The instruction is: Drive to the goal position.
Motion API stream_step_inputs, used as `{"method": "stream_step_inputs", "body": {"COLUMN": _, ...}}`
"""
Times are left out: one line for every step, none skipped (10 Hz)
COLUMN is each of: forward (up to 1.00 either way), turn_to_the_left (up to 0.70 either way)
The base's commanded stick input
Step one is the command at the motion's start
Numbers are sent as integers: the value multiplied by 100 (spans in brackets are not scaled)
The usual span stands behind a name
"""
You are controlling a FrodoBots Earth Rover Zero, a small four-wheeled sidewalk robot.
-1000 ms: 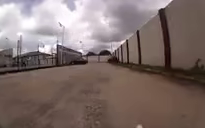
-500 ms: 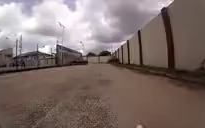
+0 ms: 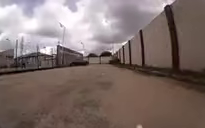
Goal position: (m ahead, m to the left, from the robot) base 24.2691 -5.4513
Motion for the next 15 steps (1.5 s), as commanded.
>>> {"method": "stream_step_inputs", "body": {"forward": 50, "turn_to_the_left": -1}}
{"method": "stream_step_inputs", "body": {"forward": 50, "turn_to_the_left": -1}}
{"method": "stream_step_inputs", "body": {"forward": 50, "turn_to_the_left": -1}}
{"method": "stream_step_inputs", "body": {"forward": 50, "turn_to_the_left": -15}}
{"method": "stream_step_inputs", "body": {"forward": 50, "turn_to_the_left": -38}}
{"method": "stream_step_inputs", "body": {"forward": 50, "turn_to_the_left": -38}}
{"method": "stream_step_inputs", "body": {"forward": 50, "turn_to_the_left": -10}}
{"method": "stream_step_inputs", "body": {"forward": 50, "turn_to_the_left": -1}}
{"method": "stream_step_inputs", "body": {"forward": 50, "turn_to_the_left": -1}}
{"method": "stream_step_inputs", "body": {"forward": 50, "turn_to_the_left": -1}}
{"method": "stream_step_inputs", "body": {"forward": 50, "turn_to_the_left": -1}}
{"method": "stream_step_inputs", "body": {"forward": 50, "turn_to_the_left": -1}}
{"method": "stream_step_inputs", "body": {"forward": 50, "turn_to_the_left": -1}}
{"method": "stream_step_inputs", "body": {"forward": 50, "turn_to_the_left": -1}}
{"method": "stream_step_inputs", "body": {"forward": 50, "turn_to_the_left": -1}}
